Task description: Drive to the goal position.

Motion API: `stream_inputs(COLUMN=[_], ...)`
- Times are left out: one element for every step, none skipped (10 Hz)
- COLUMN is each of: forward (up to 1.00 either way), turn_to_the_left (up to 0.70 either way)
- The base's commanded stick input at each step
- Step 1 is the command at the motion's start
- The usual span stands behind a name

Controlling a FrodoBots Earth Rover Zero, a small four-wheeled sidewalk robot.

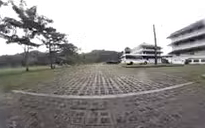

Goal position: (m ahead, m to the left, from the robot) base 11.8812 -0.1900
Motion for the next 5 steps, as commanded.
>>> stream_inputs(forward=[0.70, 0.70, 0.70, 0.70, 0.70], turn_to_the_left=[0.00, 0.00, 0.00, 0.00, 0.00])
